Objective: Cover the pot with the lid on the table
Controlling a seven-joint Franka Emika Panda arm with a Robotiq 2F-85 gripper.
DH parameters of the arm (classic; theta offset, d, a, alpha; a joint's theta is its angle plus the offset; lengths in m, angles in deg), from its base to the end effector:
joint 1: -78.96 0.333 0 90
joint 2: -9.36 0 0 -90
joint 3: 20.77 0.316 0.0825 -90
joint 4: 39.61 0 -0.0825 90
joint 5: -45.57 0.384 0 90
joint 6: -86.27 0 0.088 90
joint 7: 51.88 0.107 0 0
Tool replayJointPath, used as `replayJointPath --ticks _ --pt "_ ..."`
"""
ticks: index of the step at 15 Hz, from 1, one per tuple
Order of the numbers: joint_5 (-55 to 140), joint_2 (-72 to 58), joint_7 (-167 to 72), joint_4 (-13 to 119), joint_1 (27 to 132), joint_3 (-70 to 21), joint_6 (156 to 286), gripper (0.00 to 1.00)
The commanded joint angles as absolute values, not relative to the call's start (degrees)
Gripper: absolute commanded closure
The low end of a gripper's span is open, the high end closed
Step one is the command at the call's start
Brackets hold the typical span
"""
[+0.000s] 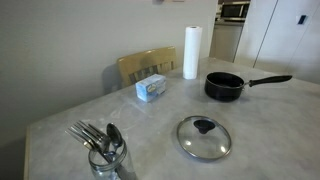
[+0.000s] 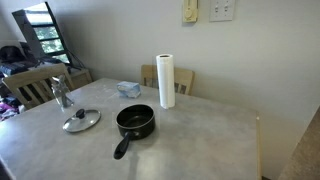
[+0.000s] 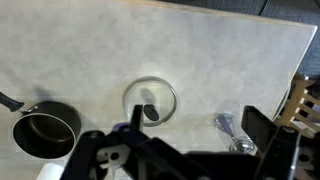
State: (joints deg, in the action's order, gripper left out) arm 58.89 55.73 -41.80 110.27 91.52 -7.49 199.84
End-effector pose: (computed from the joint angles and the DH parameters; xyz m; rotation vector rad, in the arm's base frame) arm 0.2893 0.1626 0.5036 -3.0286 -0.2168 -0.2216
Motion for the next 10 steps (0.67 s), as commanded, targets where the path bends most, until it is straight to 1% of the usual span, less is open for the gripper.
replayJointPath --ticks 1,3,4,7,9,10 --pt "57.91 49.29 -44.36 113.06 90.81 -7.04 208.49 0.0" --pt "56.62 45.18 -45.61 113.94 91.03 -6.74 215.6 0.0" --pt "57.49 49.24 -43.62 113.63 91.94 -7.7 210.79 0.0" --pt "56.65 45.58 -44.19 114.02 92.05 -7.72 214.6 0.0" --pt "56.63 45.42 -44.25 113.98 92.06 -7.72 214.64 0.0" --pt "55.66 45.52 -45.58 115.36 91.92 -7.54 217.35 0.0"
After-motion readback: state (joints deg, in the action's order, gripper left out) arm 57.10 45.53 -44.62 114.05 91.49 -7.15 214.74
